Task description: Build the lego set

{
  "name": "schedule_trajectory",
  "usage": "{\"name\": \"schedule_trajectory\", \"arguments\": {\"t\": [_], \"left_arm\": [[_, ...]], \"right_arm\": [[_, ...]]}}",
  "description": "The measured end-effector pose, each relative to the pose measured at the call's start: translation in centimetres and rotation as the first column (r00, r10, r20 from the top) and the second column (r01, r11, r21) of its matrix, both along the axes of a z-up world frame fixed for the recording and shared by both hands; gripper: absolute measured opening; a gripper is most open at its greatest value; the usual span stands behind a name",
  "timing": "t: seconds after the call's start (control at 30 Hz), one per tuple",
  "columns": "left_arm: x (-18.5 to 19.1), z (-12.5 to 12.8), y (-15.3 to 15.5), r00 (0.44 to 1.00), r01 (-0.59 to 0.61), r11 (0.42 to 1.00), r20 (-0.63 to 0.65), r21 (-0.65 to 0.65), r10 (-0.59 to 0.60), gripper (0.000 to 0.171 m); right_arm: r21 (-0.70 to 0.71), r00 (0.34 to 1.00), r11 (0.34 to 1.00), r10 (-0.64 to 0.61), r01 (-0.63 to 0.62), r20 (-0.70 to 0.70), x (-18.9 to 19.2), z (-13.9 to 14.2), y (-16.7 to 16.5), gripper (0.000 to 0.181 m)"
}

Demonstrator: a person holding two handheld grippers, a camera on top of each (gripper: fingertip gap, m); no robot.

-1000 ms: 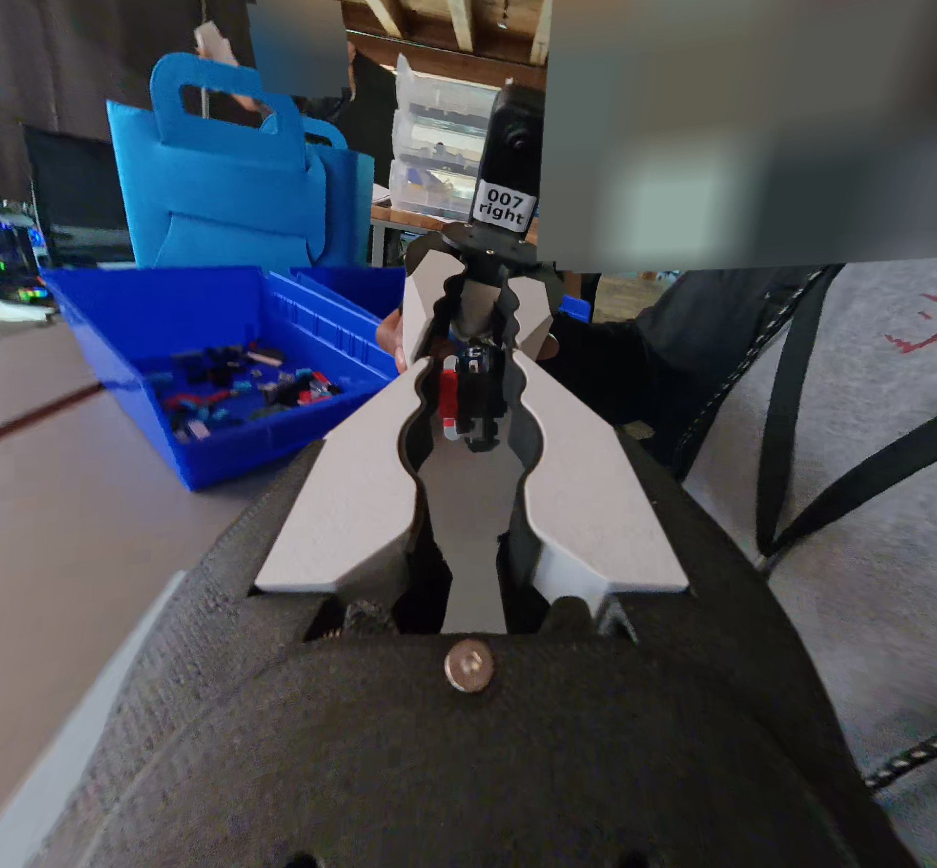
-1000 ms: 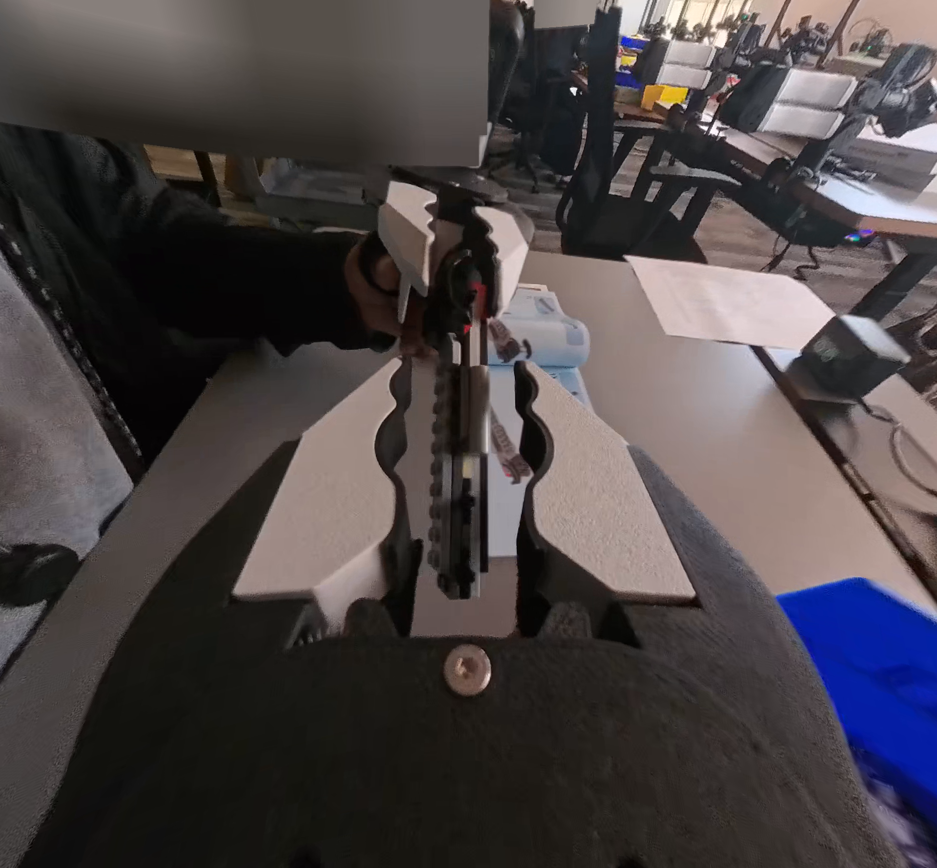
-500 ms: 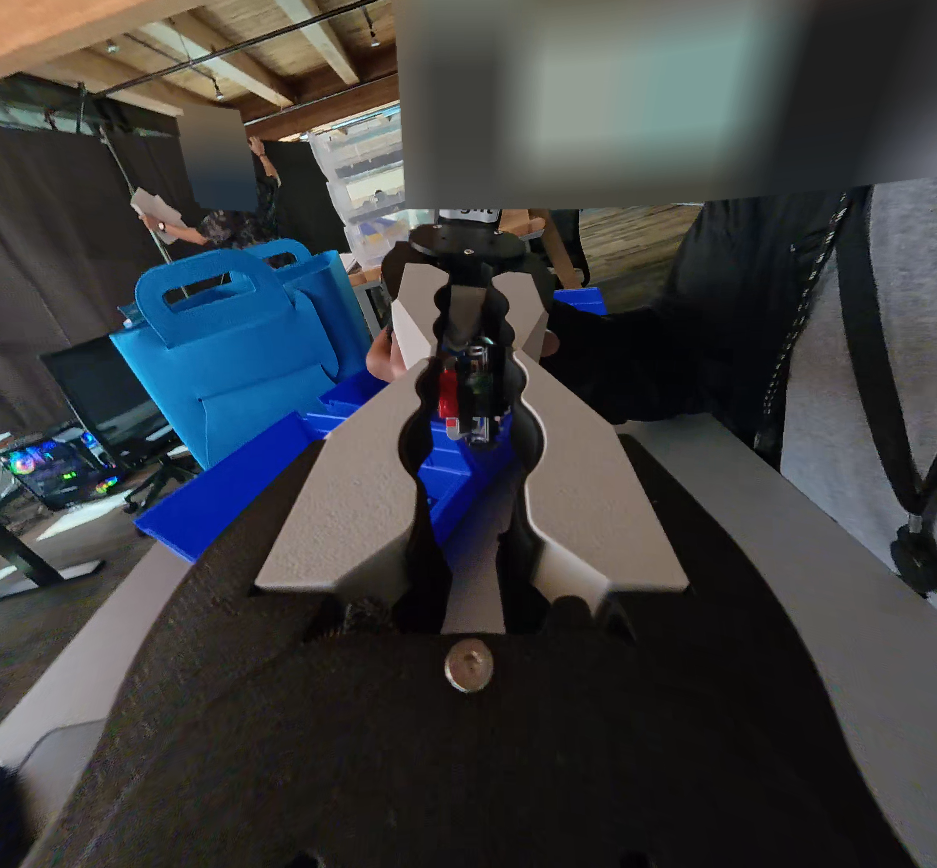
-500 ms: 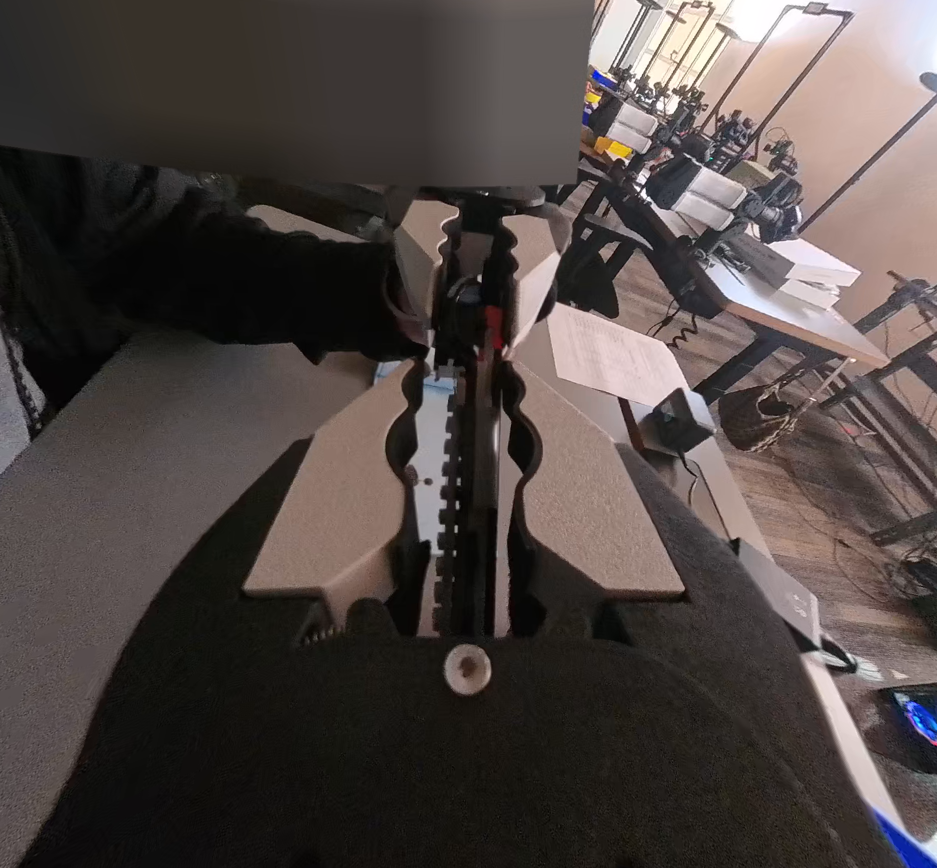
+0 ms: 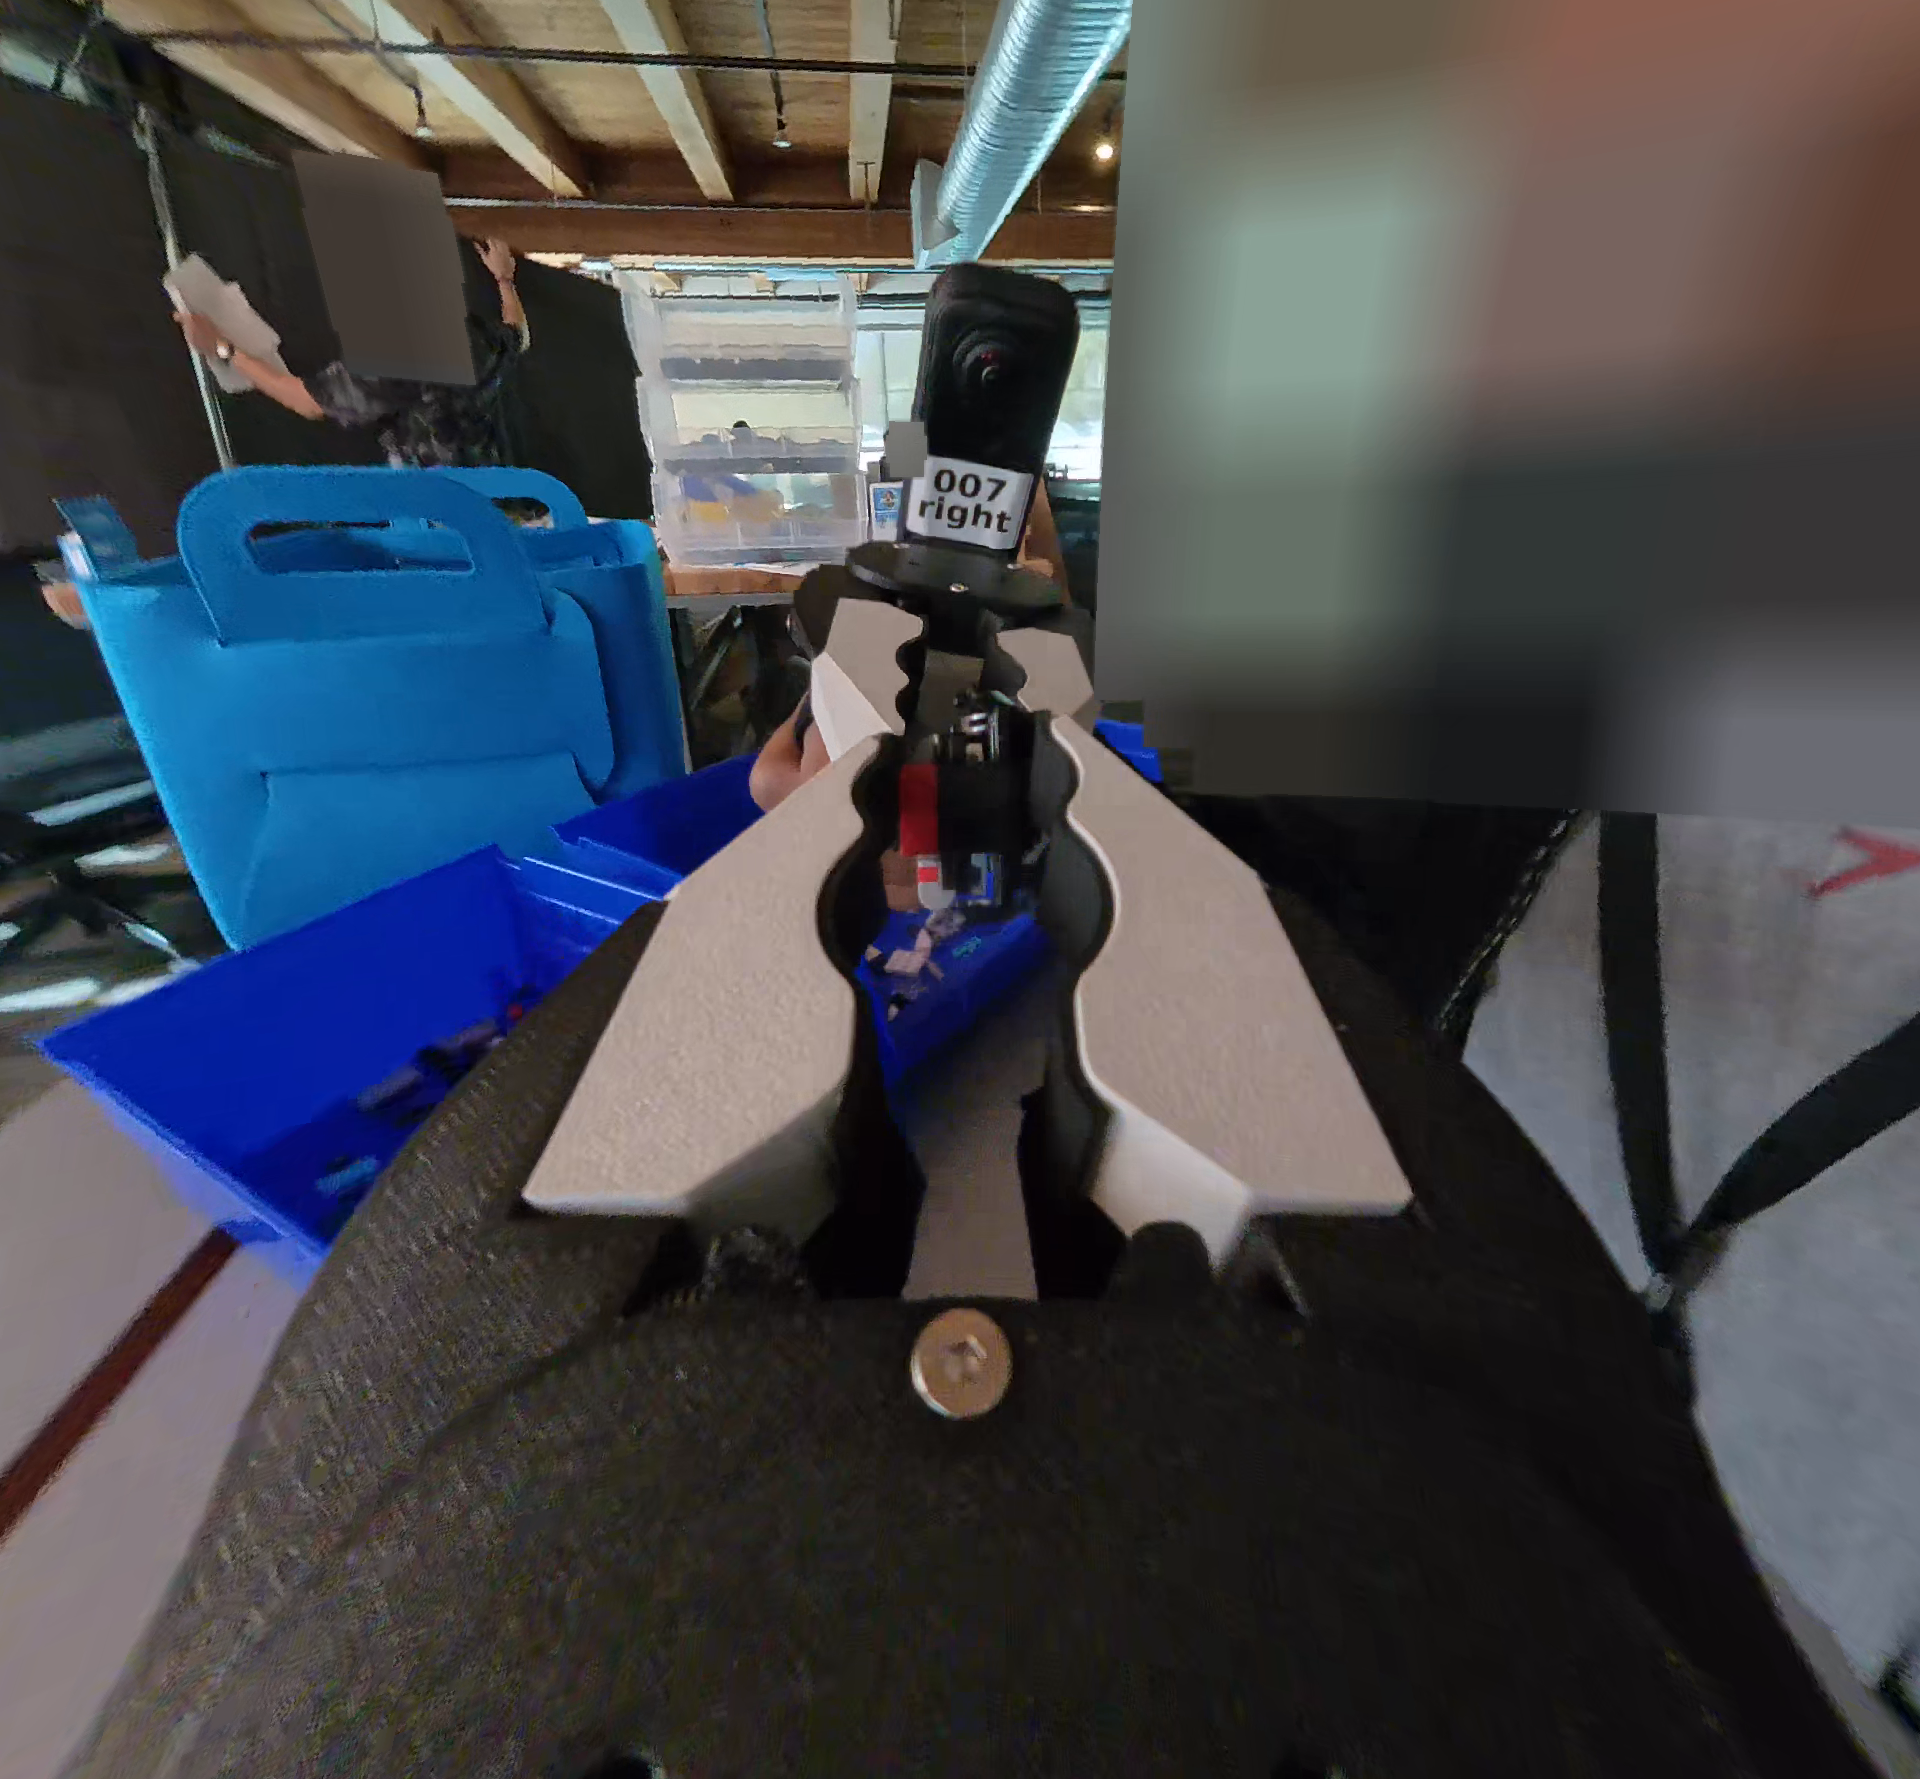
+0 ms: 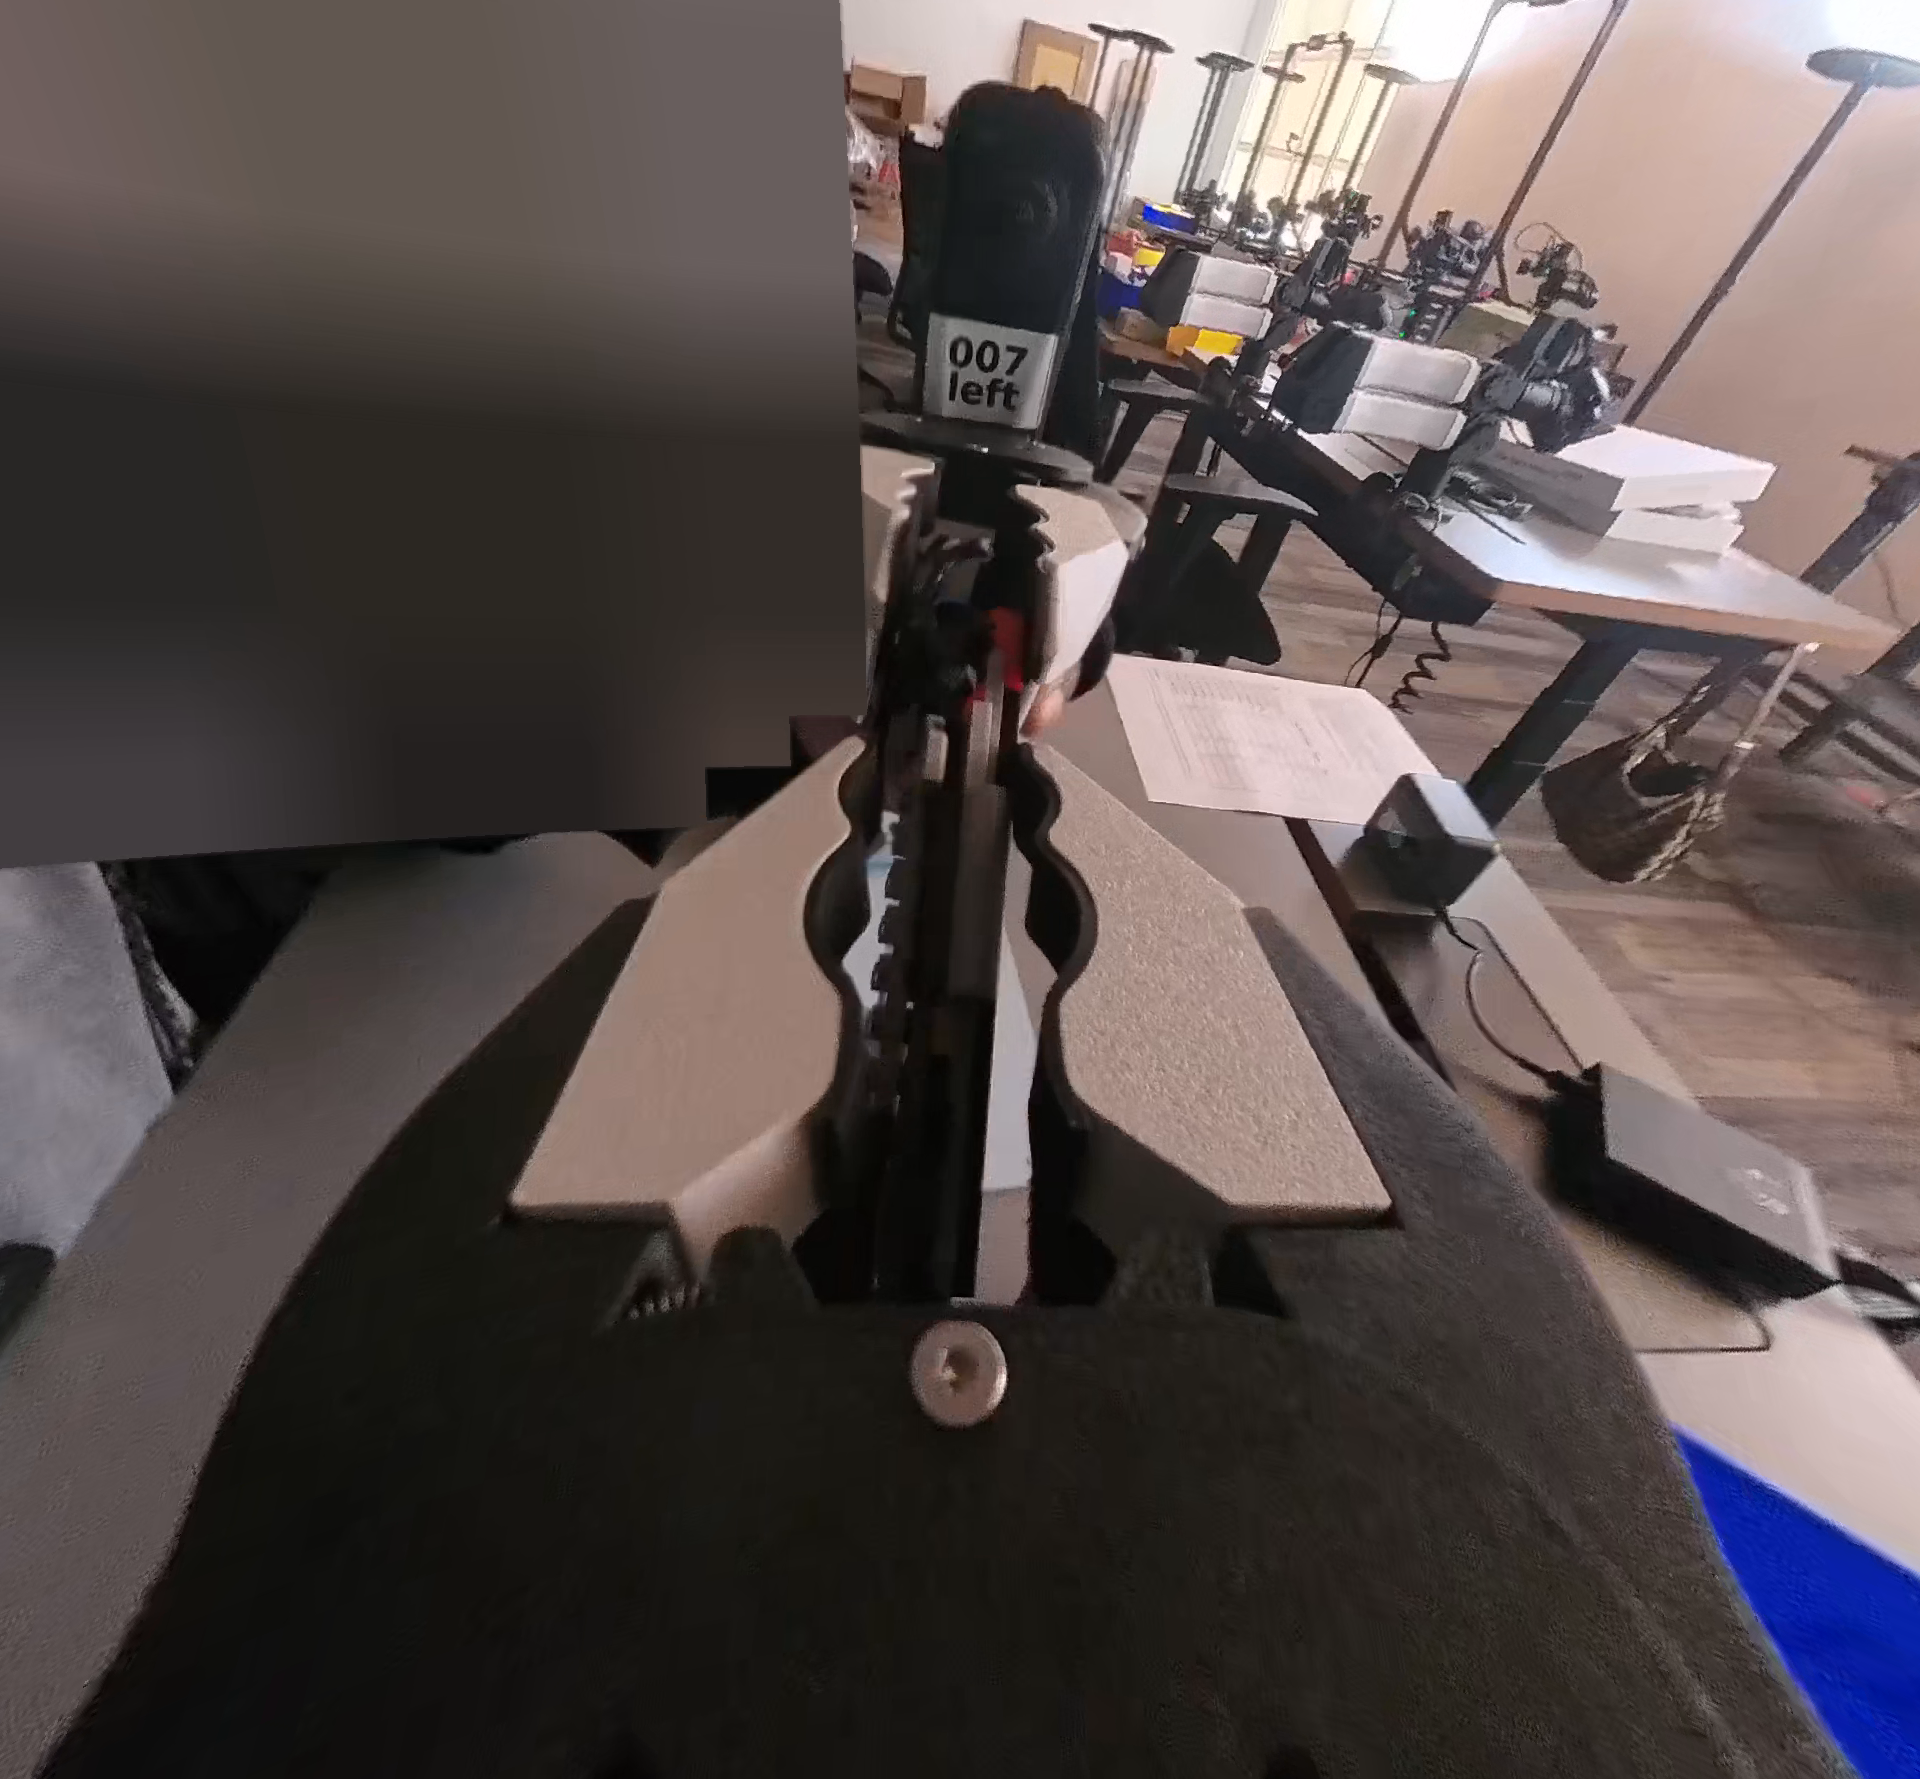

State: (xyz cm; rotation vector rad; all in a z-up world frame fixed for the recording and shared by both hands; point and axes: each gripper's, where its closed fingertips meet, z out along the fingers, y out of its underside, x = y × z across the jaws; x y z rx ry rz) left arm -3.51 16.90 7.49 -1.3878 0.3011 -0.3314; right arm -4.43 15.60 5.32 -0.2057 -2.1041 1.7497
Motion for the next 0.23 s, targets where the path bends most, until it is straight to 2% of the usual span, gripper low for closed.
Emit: {"name": "schedule_trajectory", "arguments": {"t": [0.13, 0.23], "left_arm": [[-0.6, 0.7, 0.4, 0.983, 0.022, 0.997, 0.186, -0.067, -0.009, 0.023], [-1.0, 1.2, 0.5, 0.945, 0.046, 0.994, 0.328, -0.100, -0.010, 0.024]], "right_arm": [[-0.064, 0.996, 0.998, -0.004, 0.010, 0.085, -0.4, 0.7, 0.3, 0.027], [-0.108, 0.988, 0.994, -0.013, 0.029, 0.152, -0.5, 1.1, 0.3, 0.027]]}}
